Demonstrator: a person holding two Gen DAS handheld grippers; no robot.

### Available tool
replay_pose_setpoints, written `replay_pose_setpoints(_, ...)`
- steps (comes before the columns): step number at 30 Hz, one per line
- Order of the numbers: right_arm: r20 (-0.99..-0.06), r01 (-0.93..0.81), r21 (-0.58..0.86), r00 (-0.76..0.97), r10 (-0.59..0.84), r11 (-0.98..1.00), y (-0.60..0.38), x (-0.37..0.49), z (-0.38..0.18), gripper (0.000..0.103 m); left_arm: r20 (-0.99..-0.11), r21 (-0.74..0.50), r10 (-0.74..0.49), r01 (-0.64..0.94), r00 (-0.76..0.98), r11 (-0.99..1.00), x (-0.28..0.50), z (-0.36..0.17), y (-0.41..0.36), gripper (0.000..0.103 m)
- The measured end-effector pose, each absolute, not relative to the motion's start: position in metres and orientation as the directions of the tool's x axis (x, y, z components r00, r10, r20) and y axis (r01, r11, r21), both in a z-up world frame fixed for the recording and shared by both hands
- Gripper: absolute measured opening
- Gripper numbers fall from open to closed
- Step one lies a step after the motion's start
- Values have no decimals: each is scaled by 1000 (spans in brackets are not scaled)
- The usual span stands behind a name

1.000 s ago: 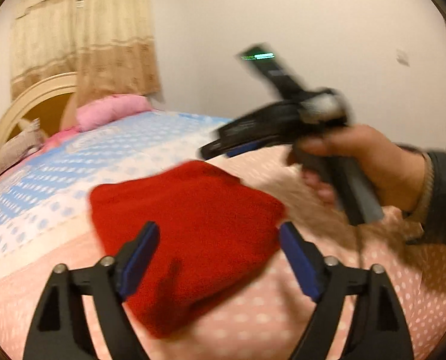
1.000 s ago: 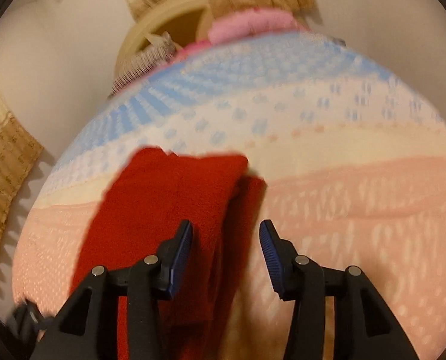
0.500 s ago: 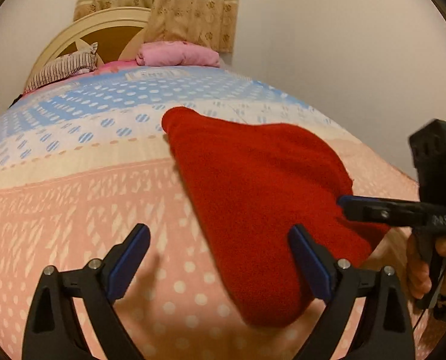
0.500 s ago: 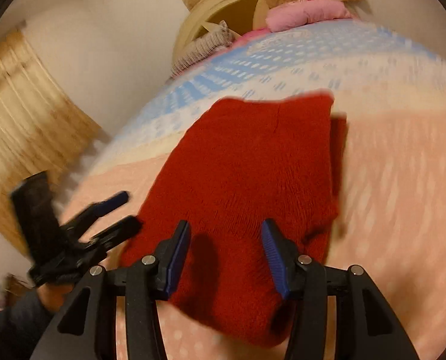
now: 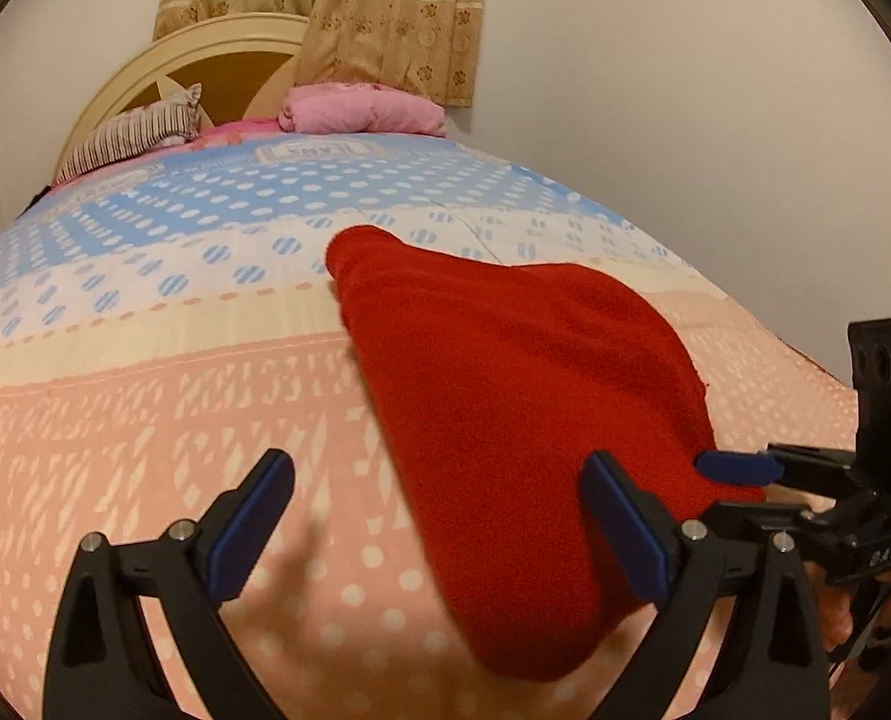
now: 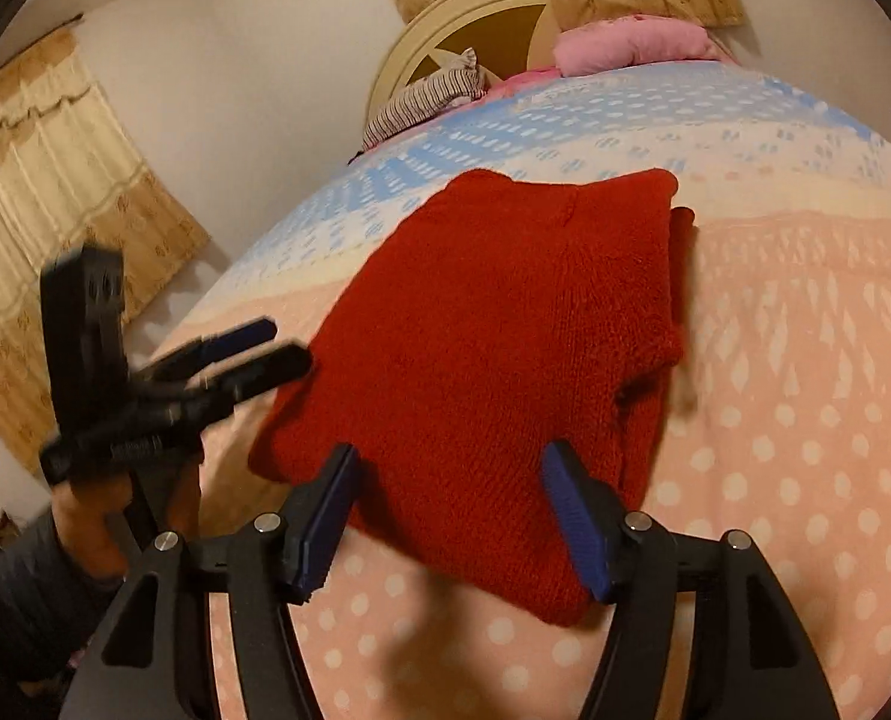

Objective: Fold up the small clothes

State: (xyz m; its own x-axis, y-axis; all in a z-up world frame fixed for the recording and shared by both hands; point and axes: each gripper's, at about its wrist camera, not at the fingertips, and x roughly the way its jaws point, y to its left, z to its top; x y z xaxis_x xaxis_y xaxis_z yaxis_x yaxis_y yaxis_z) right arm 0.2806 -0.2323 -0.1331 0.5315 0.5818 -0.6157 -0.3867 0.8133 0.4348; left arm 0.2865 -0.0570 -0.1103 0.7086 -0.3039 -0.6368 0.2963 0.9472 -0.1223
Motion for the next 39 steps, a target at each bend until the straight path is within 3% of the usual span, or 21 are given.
replay_pose_setpoints(6, -657, -419, 384, 502, 562, 823, -233, 266, -133, 65, -700, -113, -302, 317, 647, 942, 297, -130, -66, 103)
replay_pose_setpoints(10, -611, -410, 419, 533, 585, 811, -252, 262, -115, 65, -737, -180, -332, 304, 588, 936, 307, -141, -61, 103)
replay_pose_setpoints(15, -588, -253, 494, 607, 534, 832, -290, 293, -114, 65, -738, -218, -360, 304, 570, 928, 307, -145, -59, 103)
replay_pose_setpoints(23, -587, -84, 656, 568, 577, 750, -318, 359, -138, 66, -737, -211, -356, 305, 575, 929, 304, -144, -61, 103)
replay_pose_setpoints(32, -627, -55, 656, 515, 584, 753, -302, 404, -152, 66, -736, -221, -365, 307, 571, 926, 303, -144, -58, 103)
replay_pose_setpoints(39, -603, -40, 686, 527, 599, 726, -300, 419, -157, 66, -735, -227, -371, 310, 568, 923, 304, -144, -59, 103)
